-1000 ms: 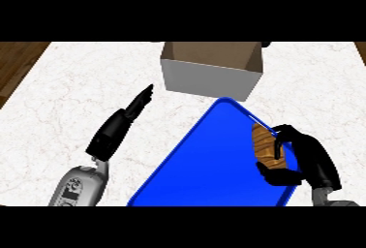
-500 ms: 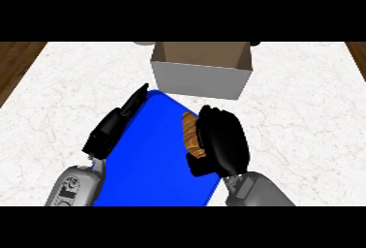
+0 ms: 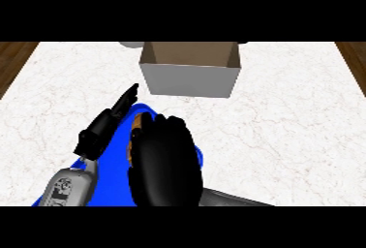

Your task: Pick the croissant from the tray and place it in the cardboard box

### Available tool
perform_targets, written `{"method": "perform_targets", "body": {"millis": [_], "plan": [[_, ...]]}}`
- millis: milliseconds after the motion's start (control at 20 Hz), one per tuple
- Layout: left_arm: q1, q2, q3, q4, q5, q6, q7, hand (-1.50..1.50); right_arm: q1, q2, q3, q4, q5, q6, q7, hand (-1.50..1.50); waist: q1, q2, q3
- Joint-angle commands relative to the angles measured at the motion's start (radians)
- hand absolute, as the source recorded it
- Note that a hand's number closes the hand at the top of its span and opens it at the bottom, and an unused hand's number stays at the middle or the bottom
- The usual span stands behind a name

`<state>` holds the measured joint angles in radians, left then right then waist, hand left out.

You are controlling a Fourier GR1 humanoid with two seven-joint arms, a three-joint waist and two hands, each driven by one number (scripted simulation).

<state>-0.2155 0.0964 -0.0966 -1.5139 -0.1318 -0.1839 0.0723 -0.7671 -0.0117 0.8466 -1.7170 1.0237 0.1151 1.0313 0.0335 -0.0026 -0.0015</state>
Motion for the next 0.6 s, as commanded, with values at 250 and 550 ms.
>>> {"method": "perform_targets", "body": {"millis": [250, 550], "plan": [[0.021, 0.012, 0.004, -0.029, 0.001, -0.013, 0.012, 0.00, -0.248, 0.011, -0.045, 0.035, -0.075, -0.073, 0.282, 1.50, -0.005, -0.002, 0.000], [0.031, -0.004, 0.005, -0.019, -0.010, 0.006, -0.002, 0.00, -0.350, 0.011, -0.210, 0.154, -0.089, -0.057, 0.203, 1.50, -0.011, 0.002, 0.000]]}}
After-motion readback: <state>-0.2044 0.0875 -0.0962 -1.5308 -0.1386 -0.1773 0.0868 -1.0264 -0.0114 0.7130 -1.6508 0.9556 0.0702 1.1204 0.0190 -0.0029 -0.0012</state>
